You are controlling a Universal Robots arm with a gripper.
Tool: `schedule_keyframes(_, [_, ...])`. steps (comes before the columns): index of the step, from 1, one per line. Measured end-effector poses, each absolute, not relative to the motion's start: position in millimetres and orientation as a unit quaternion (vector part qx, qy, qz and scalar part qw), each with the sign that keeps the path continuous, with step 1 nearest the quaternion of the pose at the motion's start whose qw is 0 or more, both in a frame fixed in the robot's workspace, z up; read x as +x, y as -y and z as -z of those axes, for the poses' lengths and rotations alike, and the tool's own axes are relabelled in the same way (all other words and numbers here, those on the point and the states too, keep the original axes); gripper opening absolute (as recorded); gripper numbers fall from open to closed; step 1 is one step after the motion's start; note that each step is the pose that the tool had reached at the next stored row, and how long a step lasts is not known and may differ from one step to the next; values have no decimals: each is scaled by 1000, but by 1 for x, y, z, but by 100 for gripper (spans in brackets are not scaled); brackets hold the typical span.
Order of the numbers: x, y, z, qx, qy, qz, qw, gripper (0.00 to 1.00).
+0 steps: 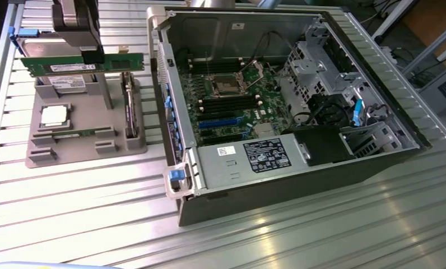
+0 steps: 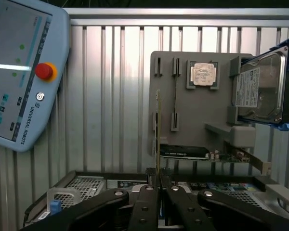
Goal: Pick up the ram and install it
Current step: 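Pick up the ram and move it above insertion slot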
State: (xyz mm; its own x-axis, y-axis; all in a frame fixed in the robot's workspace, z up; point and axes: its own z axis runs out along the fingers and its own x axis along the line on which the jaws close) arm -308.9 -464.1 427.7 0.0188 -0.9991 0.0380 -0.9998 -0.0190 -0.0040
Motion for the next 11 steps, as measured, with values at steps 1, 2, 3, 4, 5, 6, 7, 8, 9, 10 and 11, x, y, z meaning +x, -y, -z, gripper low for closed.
schedule_keyframes(1, [-308, 464, -428, 714, 700, -15, 12, 12])
schedule_keyframes(2, [-307, 464, -428, 714, 700, -16, 12, 12])
schedule_keyframes(3, [-306, 464, -428, 714, 700, -16, 13, 12])
schedule_keyframes(4, [-305, 464, -428, 714, 700, -16, 13, 12])
schedule_keyframes(5, [-303, 464, -428, 714, 700, -17, 14, 12])
schedule_keyframes(6, [-302, 464, -428, 714, 700, -17, 14, 12])
schedule_keyframes(7, [-301, 464, -428, 714, 700, -17, 14, 12])
schedule_keyframes(8, [-298, 464, -428, 714, 700, -18, 15, 12])
schedule_keyframes(9, [-297, 464, -428, 714, 700, -18, 15, 12])
schedule_keyframes(10, [-295, 464, -428, 714, 700, -19, 16, 12])
schedule_keyframes(11, [-294, 464, -428, 714, 700, -19, 16, 12])
